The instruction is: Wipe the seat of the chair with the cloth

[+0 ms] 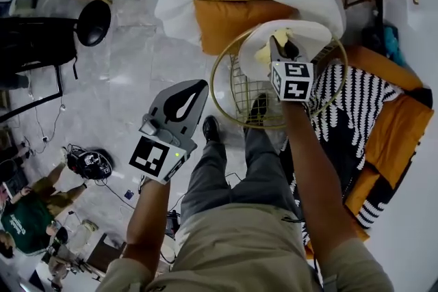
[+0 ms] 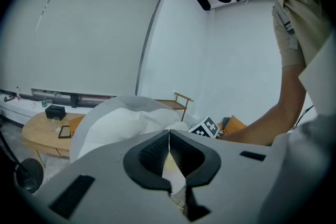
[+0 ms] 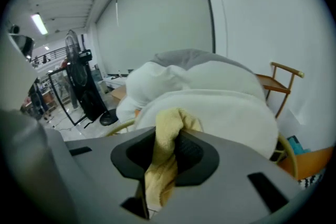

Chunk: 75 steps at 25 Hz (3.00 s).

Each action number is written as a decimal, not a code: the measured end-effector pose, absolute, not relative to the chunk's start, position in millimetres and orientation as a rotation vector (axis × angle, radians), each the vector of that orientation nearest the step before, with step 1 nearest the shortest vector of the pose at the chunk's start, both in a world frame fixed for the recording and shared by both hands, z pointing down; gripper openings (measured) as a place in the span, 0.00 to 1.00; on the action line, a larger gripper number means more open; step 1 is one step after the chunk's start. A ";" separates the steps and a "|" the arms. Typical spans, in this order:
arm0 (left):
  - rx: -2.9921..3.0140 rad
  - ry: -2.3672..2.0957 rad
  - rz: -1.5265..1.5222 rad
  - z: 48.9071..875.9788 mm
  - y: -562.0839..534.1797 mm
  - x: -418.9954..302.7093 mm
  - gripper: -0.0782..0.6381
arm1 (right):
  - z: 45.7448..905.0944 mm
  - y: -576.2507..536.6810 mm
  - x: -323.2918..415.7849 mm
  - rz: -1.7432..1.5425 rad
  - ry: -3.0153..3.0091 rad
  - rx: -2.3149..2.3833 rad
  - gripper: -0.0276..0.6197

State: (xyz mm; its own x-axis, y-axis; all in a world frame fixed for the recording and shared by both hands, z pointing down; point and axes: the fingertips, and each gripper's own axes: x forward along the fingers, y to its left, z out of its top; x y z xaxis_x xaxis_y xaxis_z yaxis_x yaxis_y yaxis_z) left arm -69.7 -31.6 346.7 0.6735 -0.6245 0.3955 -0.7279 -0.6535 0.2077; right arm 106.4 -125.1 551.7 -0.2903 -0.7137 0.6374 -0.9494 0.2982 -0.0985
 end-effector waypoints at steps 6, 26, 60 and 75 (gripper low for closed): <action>2.529 -1.081 0.408 347.0 -24.9 -77.6 0.14 | 555.9 -108.3 35.3 0.647 -2.192 1.290 0.18; 2.514 -1.004 0.479 358.5 -21.7 -52.9 0.14 | 563.6 -119.1 270.9 0.721 -1.823 1.761 0.18; 2.472 -1.008 0.520 379.9 -12.8 -55.4 0.14 | 635.2 -103.5 269.7 0.809 -1.760 1.634 0.18; 2.521 -1.173 0.349 414.3 -40.8 -56.9 0.14 | 659.9 -73.5 21.4 0.704 -2.154 1.121 0.18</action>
